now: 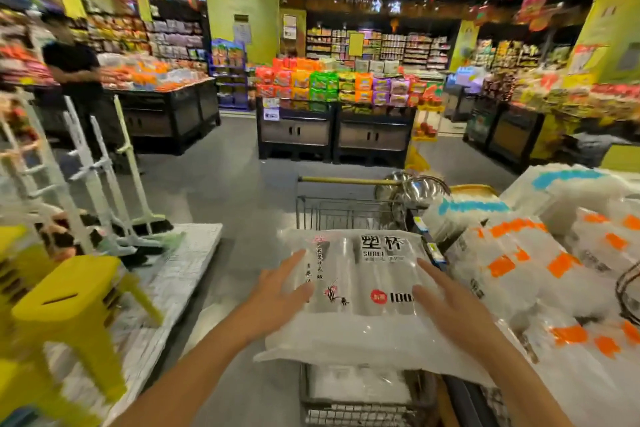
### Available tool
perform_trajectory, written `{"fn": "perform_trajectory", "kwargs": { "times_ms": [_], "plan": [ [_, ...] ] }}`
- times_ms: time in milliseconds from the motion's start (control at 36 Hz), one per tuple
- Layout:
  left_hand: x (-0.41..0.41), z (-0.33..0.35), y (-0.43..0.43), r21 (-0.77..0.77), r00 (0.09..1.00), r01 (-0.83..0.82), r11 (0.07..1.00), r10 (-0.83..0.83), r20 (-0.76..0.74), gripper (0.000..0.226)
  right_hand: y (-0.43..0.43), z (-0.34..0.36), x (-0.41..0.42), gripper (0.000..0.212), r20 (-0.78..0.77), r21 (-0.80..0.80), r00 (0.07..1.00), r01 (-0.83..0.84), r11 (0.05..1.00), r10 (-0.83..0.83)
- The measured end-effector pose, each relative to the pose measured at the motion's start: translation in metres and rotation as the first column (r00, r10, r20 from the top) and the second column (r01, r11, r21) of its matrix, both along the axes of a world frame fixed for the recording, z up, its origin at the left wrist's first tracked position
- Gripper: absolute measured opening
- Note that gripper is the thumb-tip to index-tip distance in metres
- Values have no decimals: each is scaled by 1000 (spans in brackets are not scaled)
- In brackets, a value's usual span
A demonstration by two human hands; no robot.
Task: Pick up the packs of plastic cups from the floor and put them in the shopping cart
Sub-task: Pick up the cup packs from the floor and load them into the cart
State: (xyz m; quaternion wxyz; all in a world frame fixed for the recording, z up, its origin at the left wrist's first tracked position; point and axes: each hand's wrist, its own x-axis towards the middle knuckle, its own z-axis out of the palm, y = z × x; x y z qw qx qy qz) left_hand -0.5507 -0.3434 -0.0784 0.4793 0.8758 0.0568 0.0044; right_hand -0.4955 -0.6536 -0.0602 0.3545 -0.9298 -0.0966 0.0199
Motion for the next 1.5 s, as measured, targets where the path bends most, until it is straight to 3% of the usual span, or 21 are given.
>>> {"fn": "perform_trajectory", "kwargs": {
  "times_ms": [139, 472, 667, 861, 1222, 1333, 1500],
  "plan": [
    [62, -14, 24, -6, 999, -33, 999, 33, -6, 63, 27, -19, 77, 52, 5, -2, 997, -83, 997, 83],
    [204, -63, 43, -13, 1000, -7, 1000, 7, -20, 62, 45, -79, 225, 57, -32, 15, 997, -66, 998, 67],
    [298, -130, 26, -2, 989, -56, 998, 55, -140, 63, 44, -140, 316, 58, -88, 32, 995, -44, 999, 46],
    [375, -234, 13, 3, 980, -102, 995, 101, -172, 70, 37, -254, 401, 61, -151, 60, 986, -59, 996, 68],
    [414, -403, -17, 17, 929, -161, 987, 157, -335, 68, 38, -436, 430, 55, -318, 86, 948, 23, 996, 6],
    [412, -439, -20, 27, 910, -182, 983, 179, -375, 66, 40, -458, 427, 52, -404, 135, 914, 19, 991, 38],
    [413, -447, -22, 4, 910, -199, 980, 186, -371, 66, 43, -472, 427, 56, -407, 125, 913, 26, 992, 27]
  ]
}}
